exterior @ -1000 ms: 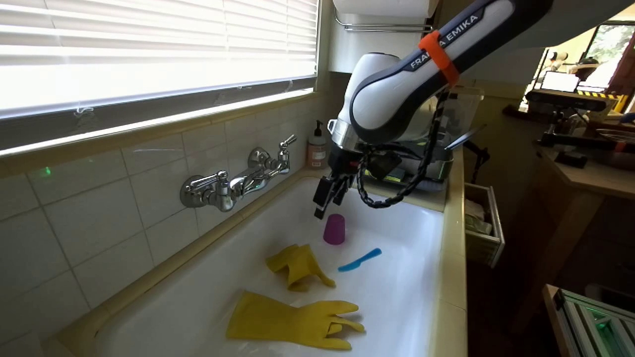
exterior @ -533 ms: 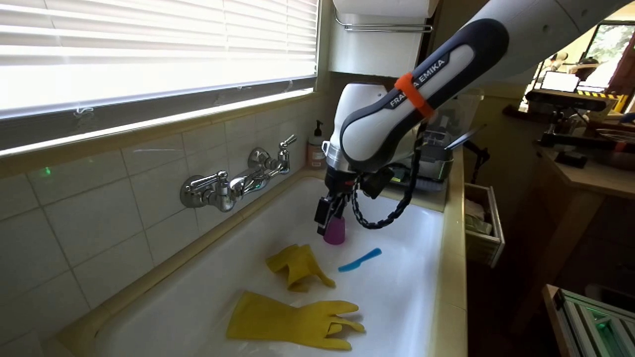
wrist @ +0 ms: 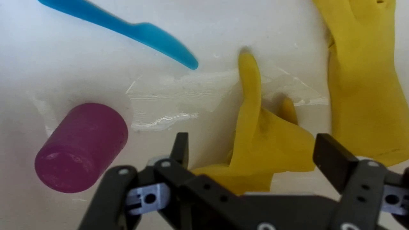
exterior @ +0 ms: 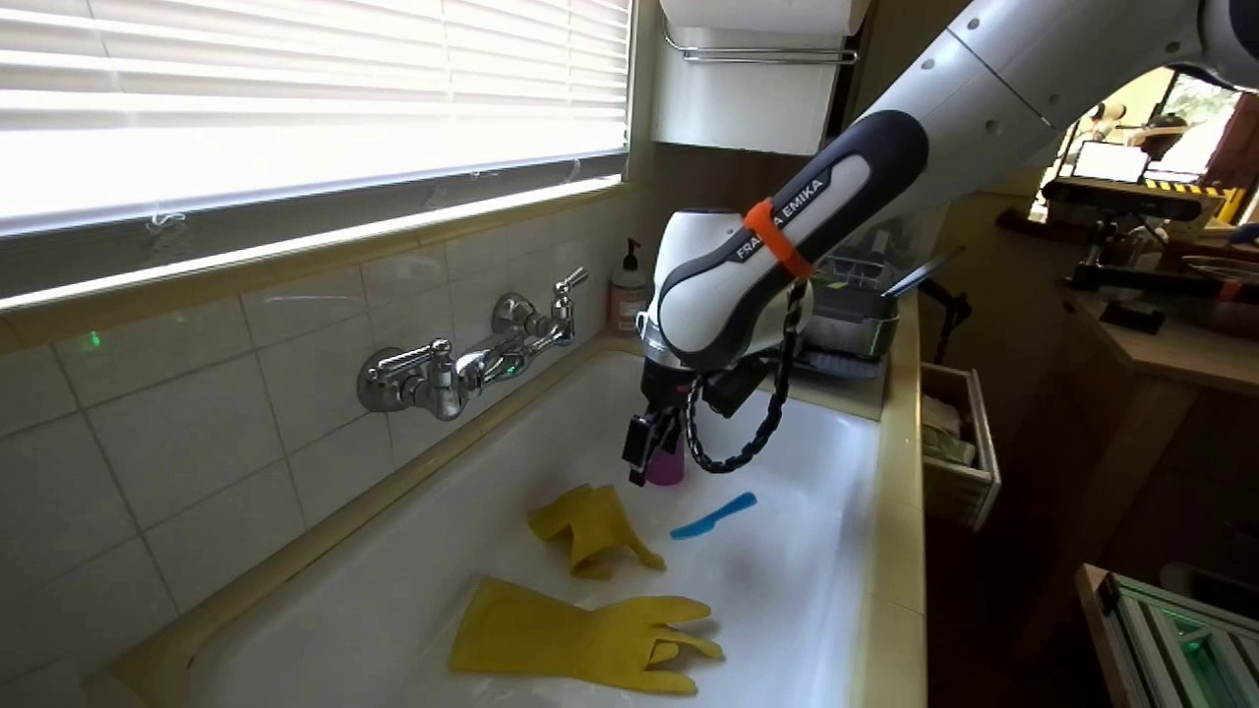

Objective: Remove the right glove from the sink

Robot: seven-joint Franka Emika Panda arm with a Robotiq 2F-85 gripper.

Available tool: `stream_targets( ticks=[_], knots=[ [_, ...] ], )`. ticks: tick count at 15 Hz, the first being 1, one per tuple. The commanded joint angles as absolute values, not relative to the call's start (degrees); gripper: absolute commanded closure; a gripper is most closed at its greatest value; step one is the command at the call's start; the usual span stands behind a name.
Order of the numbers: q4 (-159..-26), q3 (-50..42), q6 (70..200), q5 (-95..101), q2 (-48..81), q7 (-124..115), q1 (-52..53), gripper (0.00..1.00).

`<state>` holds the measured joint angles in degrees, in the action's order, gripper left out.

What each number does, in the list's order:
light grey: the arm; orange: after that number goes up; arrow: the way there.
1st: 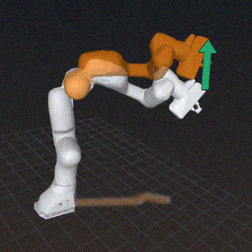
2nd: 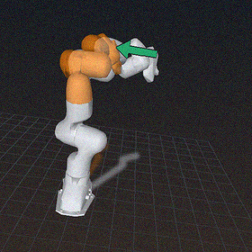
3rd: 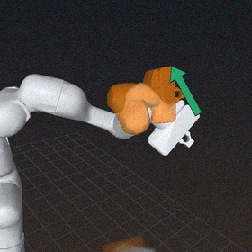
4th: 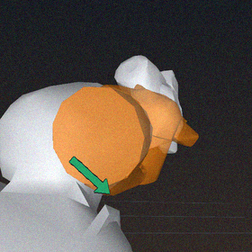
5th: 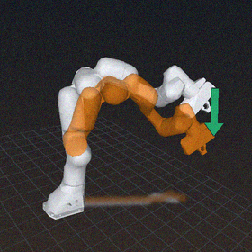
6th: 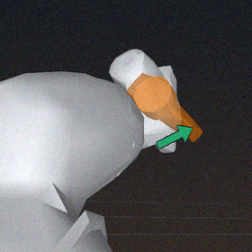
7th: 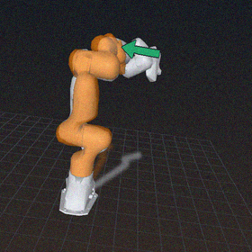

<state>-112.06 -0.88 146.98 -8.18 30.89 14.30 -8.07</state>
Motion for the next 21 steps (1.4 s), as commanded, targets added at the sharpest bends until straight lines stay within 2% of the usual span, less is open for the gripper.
stream_targets(
  ticks=[1, 5, 11, 21],
  knots=[
    [-112.0, -0.1, 146.9, -7.4, 30.8, 13.8, -8.8, 0.0],
    [-110.3, -0.5, 149.3, -9.8, 32.7, 9.2, -8.8, 0.0],
    [-107.8, -0.1, 160.0, -13.8, 37.9, 2.1, -9.8, 0.0],
    [-101.1, 6.6, 166.8, -17.9, 46.5, -1.5, -13.4, 0.0]
  ],
)
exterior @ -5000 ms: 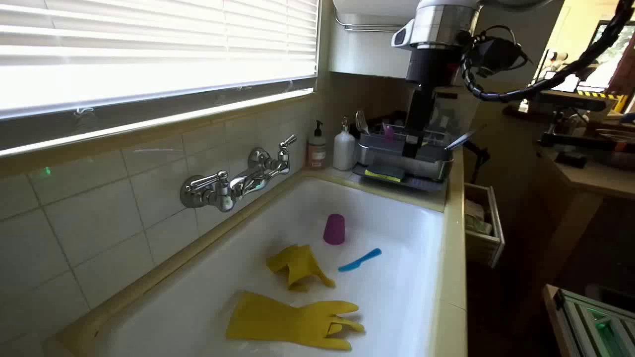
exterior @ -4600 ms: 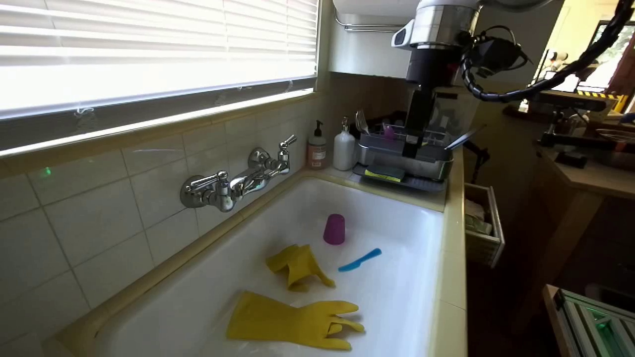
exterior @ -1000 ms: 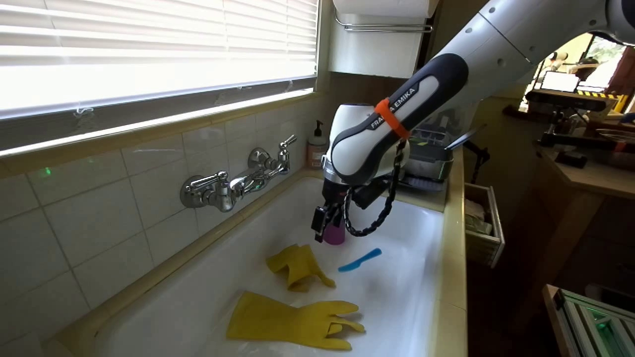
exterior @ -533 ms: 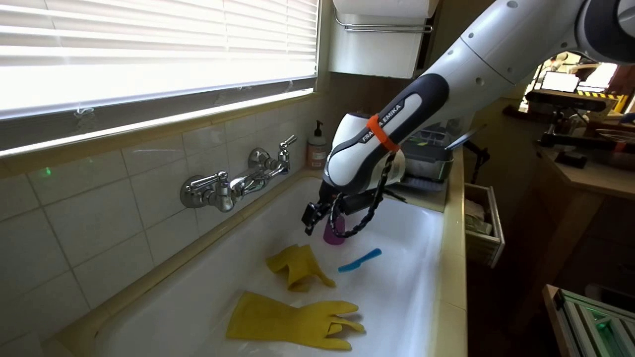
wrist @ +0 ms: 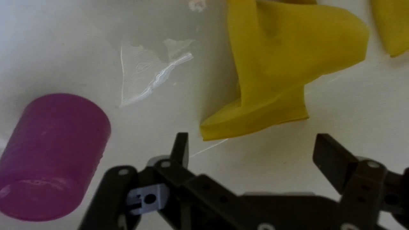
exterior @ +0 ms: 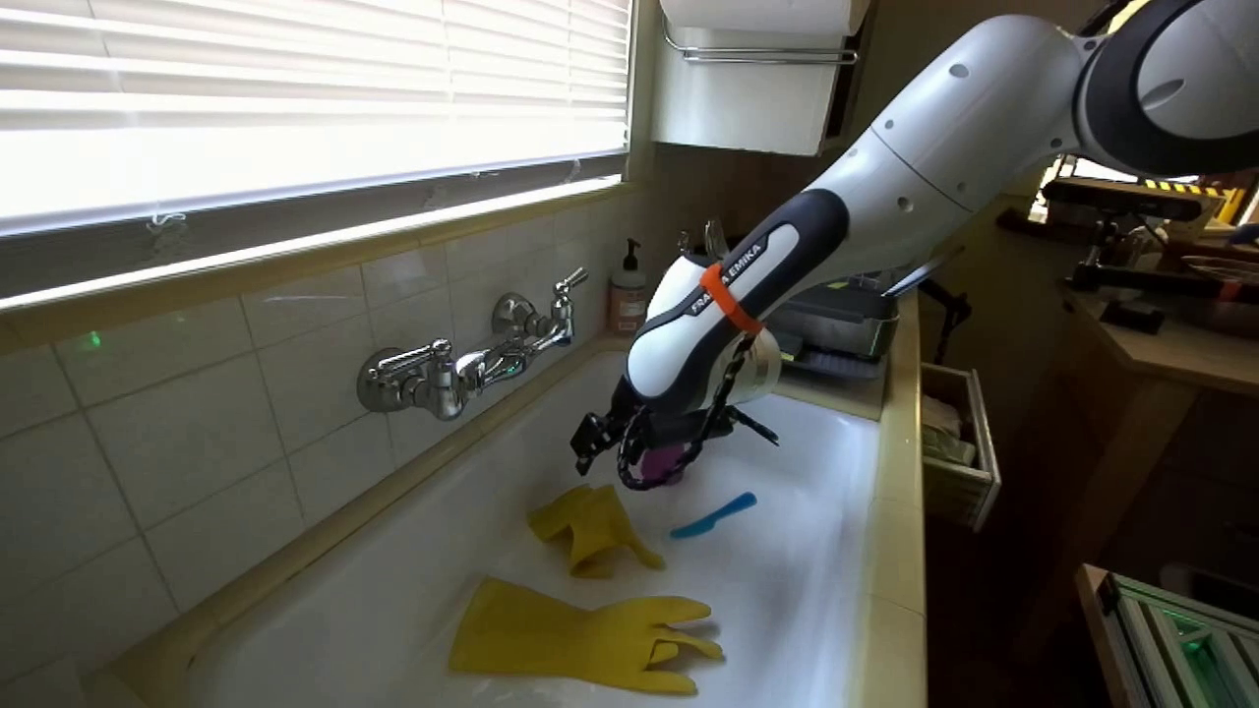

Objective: Remove the right glove from the sink

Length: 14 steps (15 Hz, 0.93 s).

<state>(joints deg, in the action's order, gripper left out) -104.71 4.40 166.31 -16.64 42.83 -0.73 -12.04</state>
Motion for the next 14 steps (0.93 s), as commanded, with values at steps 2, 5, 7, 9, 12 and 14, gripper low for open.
stream_targets(
  ticks=[2, 5, 7, 9, 12, 14],
  knots=[
    [-99.6, 6.6, 165.3, -17.4, 47.9, -2.0, -13.3, 0.0],
    [-98.2, 6.2, 164.6, -16.9, 49.6, -2.5, -12.9, 0.0],
    [-97.1, 5.4, 164.6, -16.4, 50.7, -3.0, -12.2, 0.0],
    [-96.1, 6.2, 164.3, -16.5, 51.6, -2.5, -12.7, 0.09],
    [-94.4, 8.4, 163.3, -17.3, 52.8, -1.5, -14.3, 0.42],
    [-93.8, 9.2, 162.6, -17.4, 53.2, -1.2, -14.8, 0.58]
  ],
)
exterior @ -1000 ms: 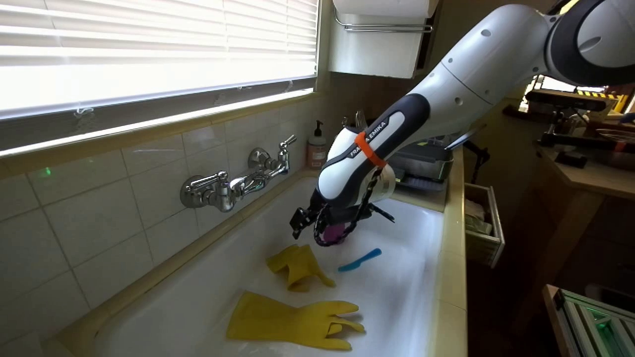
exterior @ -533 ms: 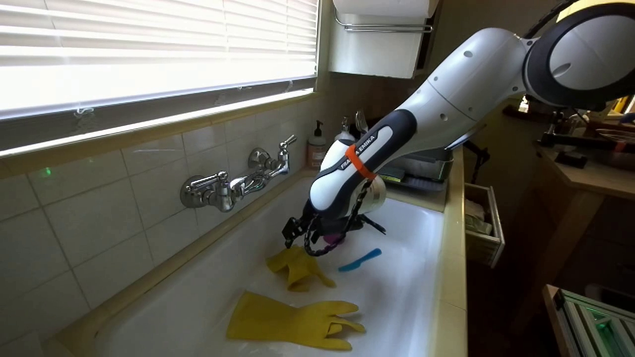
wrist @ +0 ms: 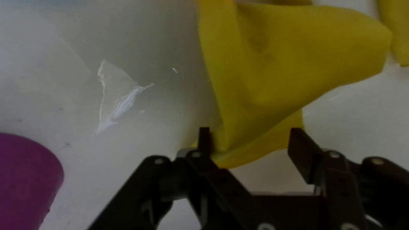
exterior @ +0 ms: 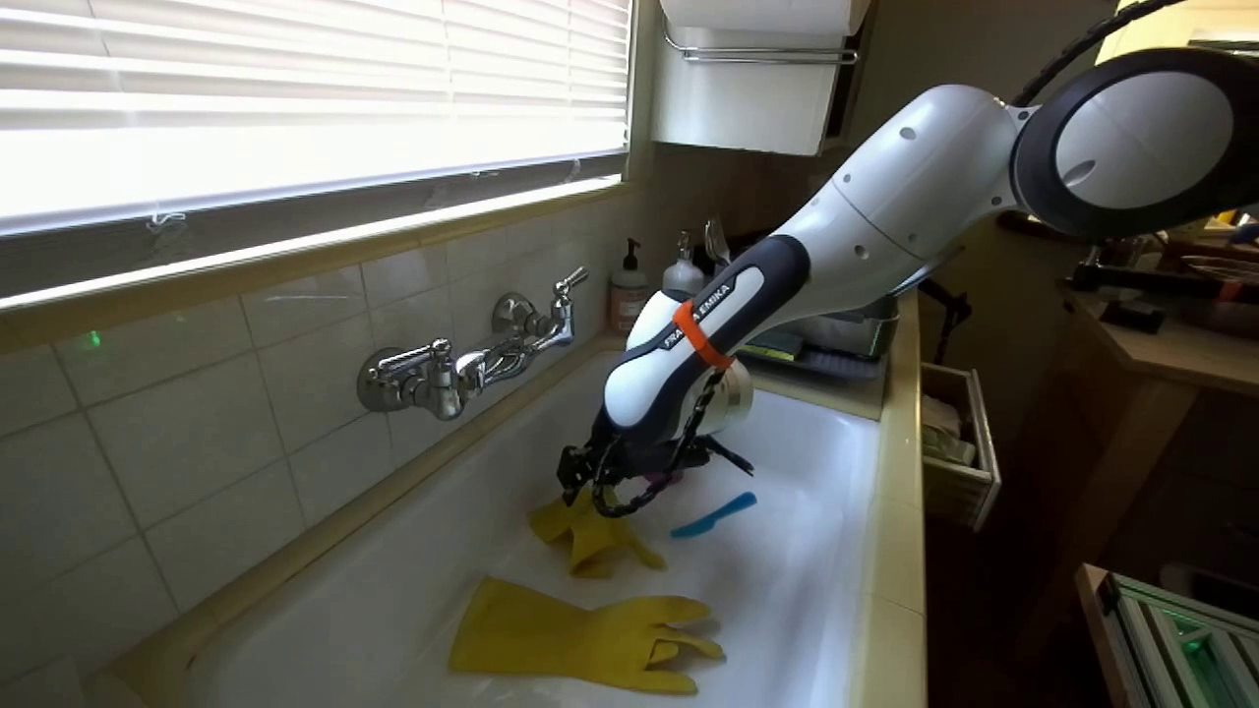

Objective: Remove the right glove from the sink

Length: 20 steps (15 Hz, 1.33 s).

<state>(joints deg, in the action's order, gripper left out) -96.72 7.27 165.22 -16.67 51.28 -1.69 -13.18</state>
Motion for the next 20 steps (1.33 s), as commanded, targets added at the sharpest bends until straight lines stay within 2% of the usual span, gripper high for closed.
stream_targets(
  ticks=[1, 4, 6, 13, 20],
  knots=[
    [-93.5, 9.3, 162.0, -17.4, 53.2, -1.1, -14.9, 0.65],
    [-93.0, 10.9, 157.9, -17.6, 52.8, 1.3, -16.8, 0.89],
    [-92.8, 10.1, 156.7, -17.6, 52.3, 1.1, -16.7, 0.99],
    [-94.1, 9.4, 156.4, -17.4, 50.0, 1.6, -16.7, 1.0],
    [-101.8, 11.4, 155.8, -17.7, 41.8, 6.9, -18.4, 1.0]
  ],
)
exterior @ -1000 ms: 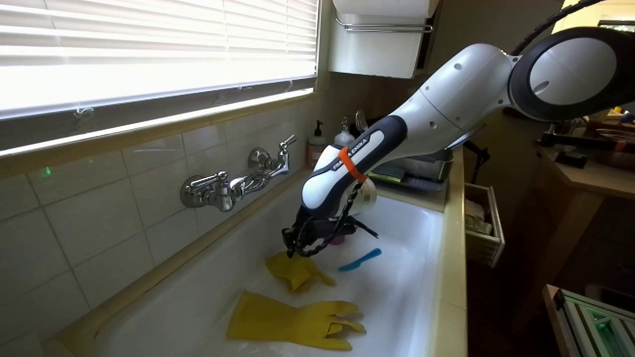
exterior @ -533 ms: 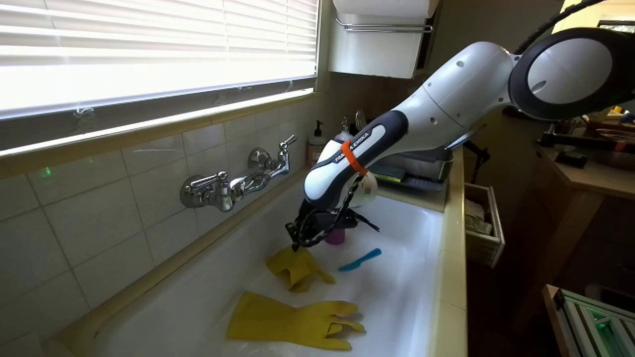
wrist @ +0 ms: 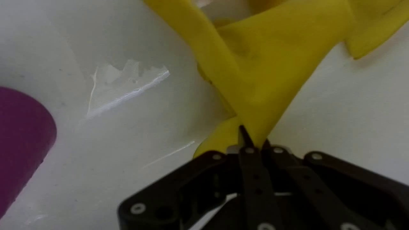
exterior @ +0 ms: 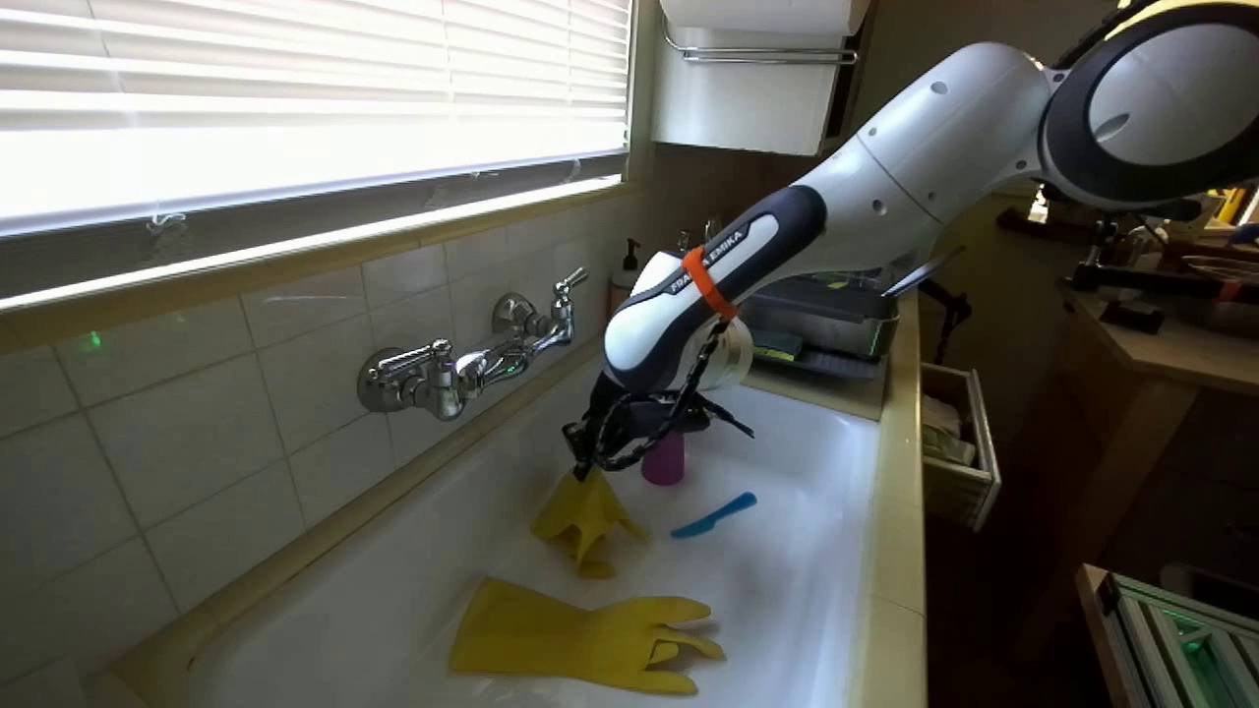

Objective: Remove the right glove from the sink

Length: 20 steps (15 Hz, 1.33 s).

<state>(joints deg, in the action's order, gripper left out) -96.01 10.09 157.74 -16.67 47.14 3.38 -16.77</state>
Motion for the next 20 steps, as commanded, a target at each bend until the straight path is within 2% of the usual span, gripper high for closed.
stream_targets(
  ticks=[1, 15, 20],
  knots=[
    [-102.8, 11.5, 155.6, -17.6, 40.8, 8.1, -18.6, 1.0],
    [-122.4, 9.9, 159.2, -19.1, 21.0, 13.9, -17.9, 1.0],
    [-128.2, 6.7, 160.0, -18.6, 13.5, 11.2, -15.5, 1.0]
  ],
)
